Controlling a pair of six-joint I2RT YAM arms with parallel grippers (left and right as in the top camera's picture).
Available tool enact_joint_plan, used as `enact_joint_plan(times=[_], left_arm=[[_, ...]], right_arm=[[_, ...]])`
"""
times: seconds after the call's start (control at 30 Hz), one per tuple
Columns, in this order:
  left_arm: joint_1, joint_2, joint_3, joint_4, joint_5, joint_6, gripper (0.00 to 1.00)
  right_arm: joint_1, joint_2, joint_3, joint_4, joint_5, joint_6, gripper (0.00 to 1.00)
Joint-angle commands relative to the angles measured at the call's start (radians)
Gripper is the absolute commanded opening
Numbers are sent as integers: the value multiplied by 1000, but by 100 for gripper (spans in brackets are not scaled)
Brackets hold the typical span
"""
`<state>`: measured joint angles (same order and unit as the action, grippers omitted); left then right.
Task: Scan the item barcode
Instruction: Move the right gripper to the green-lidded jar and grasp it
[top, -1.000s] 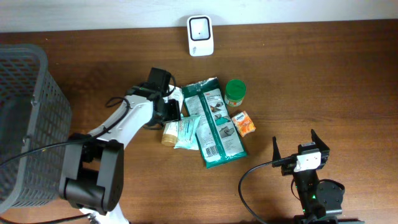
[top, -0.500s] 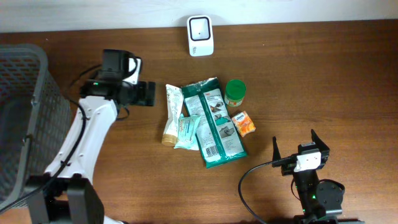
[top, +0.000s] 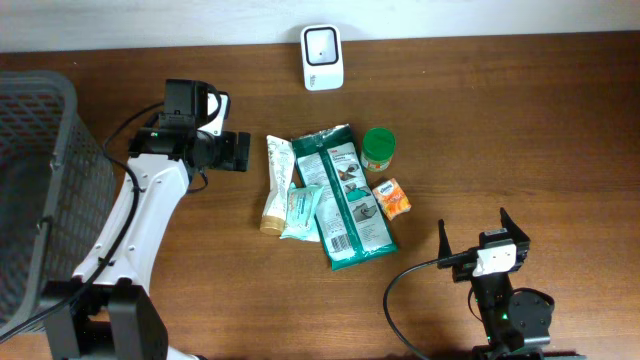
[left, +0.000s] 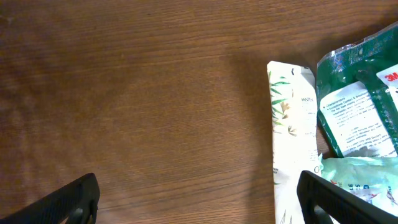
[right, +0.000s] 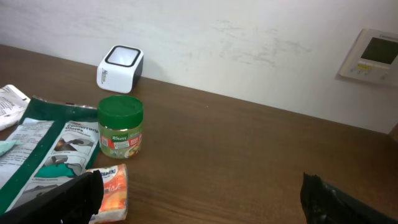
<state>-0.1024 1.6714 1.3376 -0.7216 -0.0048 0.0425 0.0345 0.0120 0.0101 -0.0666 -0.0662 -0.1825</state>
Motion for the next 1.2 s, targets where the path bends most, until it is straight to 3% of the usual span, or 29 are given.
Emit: enact_joint_plan(times=[0.0,0.13,0.3,0.53,0.67,0.8,1.0,1.1,1.17], left_arm=[[0,-4,11,2,0,15,99],[1,-4,11,2,0,15,99],[1,-4,11,2,0,15,99],[0,-4,11,2,0,15,99],[1,-4,11,2,0,15,99],[0,-4,11,2,0,15,99],[0,-4,11,2,0,15,99],[1,-4,11,2,0,15,99],[0,-4,11,2,0,15,99]], right_arm=[[5,-6,-5,41,-70,44,98],[3,18,73,74,-89,45,98],[4,313,425,-83,-110,45,98],[4,909,1081,-485,-243,44,98],[5,1341,1580,-831,-309,44,98],[13,1657,1912,-1070,-330,44,98],[46,1825,1947,-1050,-330,41,98],[58,1897,1945,-961,-360,95,99],[87,1942,1945,-962,-284,214,96]])
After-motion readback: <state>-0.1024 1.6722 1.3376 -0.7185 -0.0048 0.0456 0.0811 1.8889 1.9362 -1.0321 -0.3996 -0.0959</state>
